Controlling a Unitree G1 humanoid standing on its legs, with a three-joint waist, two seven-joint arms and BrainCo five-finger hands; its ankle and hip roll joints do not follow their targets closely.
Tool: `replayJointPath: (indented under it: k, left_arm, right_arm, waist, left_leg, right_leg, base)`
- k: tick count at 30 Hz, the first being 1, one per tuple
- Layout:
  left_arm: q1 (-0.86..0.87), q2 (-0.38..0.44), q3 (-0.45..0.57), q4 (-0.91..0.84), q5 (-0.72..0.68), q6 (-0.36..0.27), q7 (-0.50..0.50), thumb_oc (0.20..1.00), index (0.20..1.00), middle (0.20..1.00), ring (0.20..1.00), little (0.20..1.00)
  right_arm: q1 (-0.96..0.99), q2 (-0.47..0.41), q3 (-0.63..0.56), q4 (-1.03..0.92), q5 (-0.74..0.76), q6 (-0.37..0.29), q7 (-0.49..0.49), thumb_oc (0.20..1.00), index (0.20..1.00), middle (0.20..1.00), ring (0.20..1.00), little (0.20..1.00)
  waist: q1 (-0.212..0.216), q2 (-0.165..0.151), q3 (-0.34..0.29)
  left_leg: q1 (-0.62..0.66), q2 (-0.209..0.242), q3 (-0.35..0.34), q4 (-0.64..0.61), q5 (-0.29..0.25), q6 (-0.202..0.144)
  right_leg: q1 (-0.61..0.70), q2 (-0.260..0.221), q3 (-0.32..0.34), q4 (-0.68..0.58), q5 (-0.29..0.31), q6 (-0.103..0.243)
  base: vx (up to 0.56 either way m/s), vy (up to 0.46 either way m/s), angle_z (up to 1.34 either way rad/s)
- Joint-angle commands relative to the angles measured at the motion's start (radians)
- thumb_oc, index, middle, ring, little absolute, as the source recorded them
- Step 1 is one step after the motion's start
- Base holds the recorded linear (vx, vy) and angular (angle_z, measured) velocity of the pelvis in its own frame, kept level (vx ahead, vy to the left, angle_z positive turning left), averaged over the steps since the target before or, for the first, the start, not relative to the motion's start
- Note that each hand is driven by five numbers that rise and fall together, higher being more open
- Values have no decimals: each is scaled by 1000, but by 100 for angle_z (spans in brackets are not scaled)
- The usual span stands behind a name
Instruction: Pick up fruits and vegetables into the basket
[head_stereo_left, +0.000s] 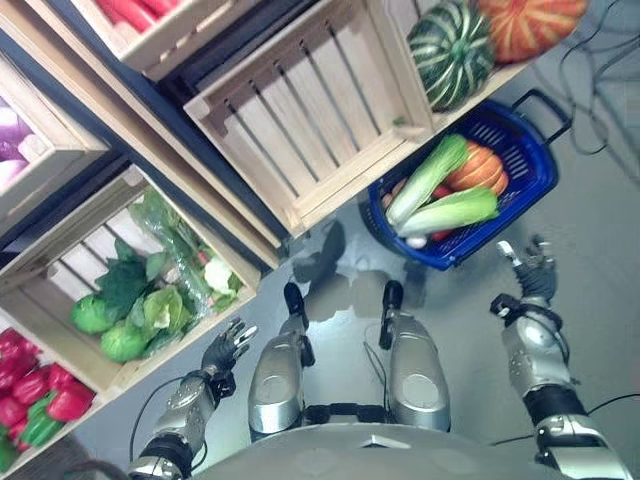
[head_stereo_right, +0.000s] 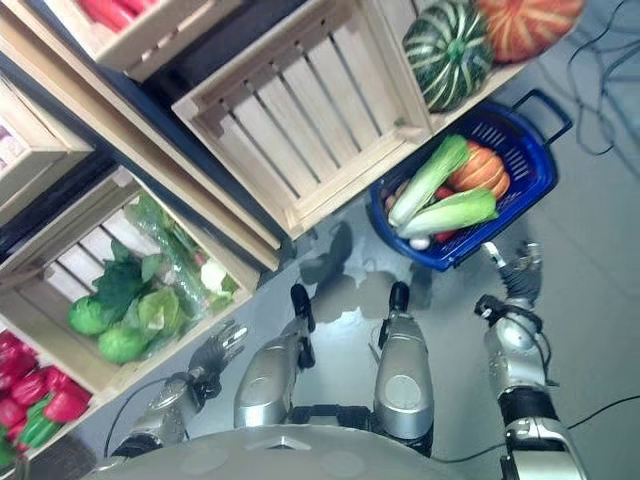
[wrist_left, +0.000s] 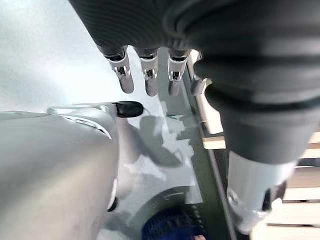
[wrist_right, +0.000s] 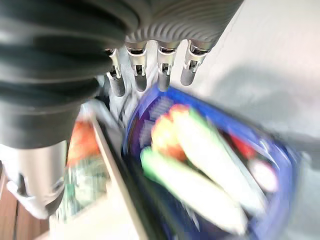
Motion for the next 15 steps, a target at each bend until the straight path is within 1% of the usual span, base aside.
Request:
replayJointPath:
  k: [1, 2, 3, 5, 6, 8, 12, 15]
  left_arm:
    - [9, 24, 12, 42, 80, -20, -10, 1000, 1000, 1000, 1000, 1000]
    - [-3, 17, 4, 70, 102, -14, -15, 1000, 1000, 1000, 1000, 1000]
    - [-13, 16, -1, 91, 127, -3, -16, 1000, 1000, 1000, 1000, 1000]
    - [-40, 9, -24, 145, 175, 12, -7, 1000, 1000, 1000, 1000, 1000]
    - [-55, 8, -37, 172, 189, 29, -12, 1000, 1000, 1000, 1000, 1000]
    - [-77, -2, -57, 228, 200, 29, -16, 1000, 1000, 1000, 1000, 1000]
    - [-104, -19, -77, 288, 210, 43, -21, 1000, 1000, 1000, 1000, 1000]
    - [-113, -28, -75, 320, 210, 61, -27, 1000, 1000, 1000, 1000, 1000]
  right_arm:
    - [1, 34, 36, 31, -33, 55, 94, 1000, 1000, 1000, 1000, 1000]
    - [4, 57, 66, 85, -80, 93, 125, 1000, 1000, 1000, 1000, 1000]
    - [3, 70, 89, 132, -121, 114, 136, 1000, 1000, 1000, 1000, 1000]
    - [-9, 99, 136, 219, -139, 166, 169, 1000, 1000, 1000, 1000, 1000]
    - [-19, 114, 162, 270, -154, 208, 198, 1000, 1000, 1000, 1000, 1000]
    - [-37, 139, 196, 362, -176, 228, 226, 1000, 1000, 1000, 1000, 1000]
    - [-59, 170, 246, 470, -247, 267, 261, 1000, 1000, 1000, 1000, 1000]
    - [-62, 189, 256, 527, -237, 326, 275, 1000, 1000, 1000, 1000, 1000]
  waist:
    - [25, -66, -87]
    - [32, -77, -116]
    - [39, -83, -133]
    - [47, -91, -158]
    - [52, -94, -168]
    - [59, -96, -184]
    - [69, -94, -207]
    - [72, -89, -222]
  left_leg:
    - [23, -30, -4, 44, -120, 18]
    - [44, -31, 4, 38, -127, 21]
    - [57, -32, 7, 33, -131, 23]
    - [85, -36, 17, 19, -136, 28]
    - [100, -38, 23, 10, -138, 29]
    - [121, -43, 28, -1, -142, 32]
    - [147, -59, 30, -8, -156, 41]
    - [159, -72, 29, -8, -166, 51]
  right_leg:
    - [98, -28, -9, -84, 35, 56]
    - [122, -31, -14, -101, 41, 61]
    - [136, -33, -20, -109, 45, 65]
    - [163, -38, -31, -127, 54, 73]
    - [179, -44, -40, -139, 61, 77]
    - [201, -49, -53, -156, 67, 83]
    - [226, -60, -72, -175, 77, 91]
    - [236, -63, -77, -175, 74, 92]
  base:
    - [122, 92, -3]
    - [67, 70, 0]
    - [85, 92, 2]
    - [29, 88, 10]
    - [-1, 107, 15]
    - [-6, 110, 10]
    - [-37, 111, -3]
    - [-50, 98, -7]
